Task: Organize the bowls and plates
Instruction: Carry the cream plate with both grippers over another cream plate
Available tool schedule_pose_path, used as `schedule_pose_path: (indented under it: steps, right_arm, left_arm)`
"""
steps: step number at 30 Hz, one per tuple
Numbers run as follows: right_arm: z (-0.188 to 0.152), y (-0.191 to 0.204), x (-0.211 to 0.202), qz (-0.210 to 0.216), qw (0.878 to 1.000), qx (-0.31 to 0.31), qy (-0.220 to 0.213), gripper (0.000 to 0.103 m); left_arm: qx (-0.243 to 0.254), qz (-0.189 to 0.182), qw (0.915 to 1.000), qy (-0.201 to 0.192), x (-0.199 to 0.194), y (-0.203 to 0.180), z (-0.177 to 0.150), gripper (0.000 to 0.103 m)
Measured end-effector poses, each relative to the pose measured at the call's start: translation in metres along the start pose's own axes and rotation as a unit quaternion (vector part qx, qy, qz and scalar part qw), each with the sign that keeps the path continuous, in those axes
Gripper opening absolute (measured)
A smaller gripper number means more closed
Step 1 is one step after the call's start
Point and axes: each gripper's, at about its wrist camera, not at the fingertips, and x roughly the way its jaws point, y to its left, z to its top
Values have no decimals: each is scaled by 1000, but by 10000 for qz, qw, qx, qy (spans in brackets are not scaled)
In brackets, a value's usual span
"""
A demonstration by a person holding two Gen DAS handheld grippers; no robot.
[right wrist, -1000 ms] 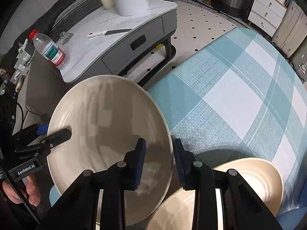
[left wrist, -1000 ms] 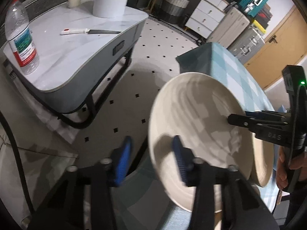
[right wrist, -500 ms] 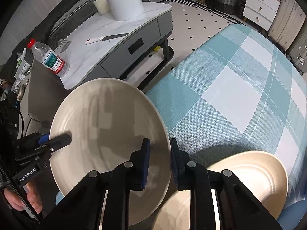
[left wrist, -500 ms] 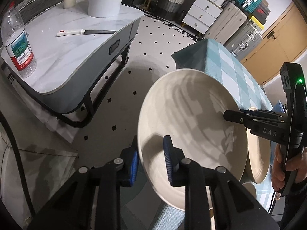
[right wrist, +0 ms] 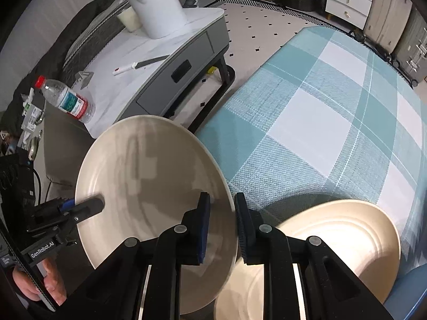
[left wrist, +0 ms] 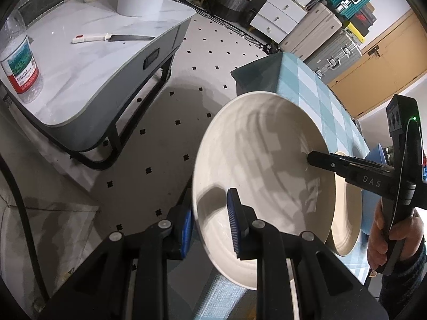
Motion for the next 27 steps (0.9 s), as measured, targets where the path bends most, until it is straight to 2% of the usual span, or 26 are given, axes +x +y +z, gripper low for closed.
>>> schedule_pose_path:
  steps: [7, 15, 27]
  right_arm:
    - [-2, -8, -11, 166, 9996, 202, -96, 19]
    - [-4, -10, -28, 134, 9993, 317, -148, 19]
    - [-24, -14, -55, 167, 9983, 491, -265, 19]
  left_arm:
    - [-34, -96, 9999, 30, -9, -2, 4, 22]
    - [95, -82, 9999, 37, -19, -13, 8, 22]
    - [299, -106, 9995, 45, -36, -28, -9, 22]
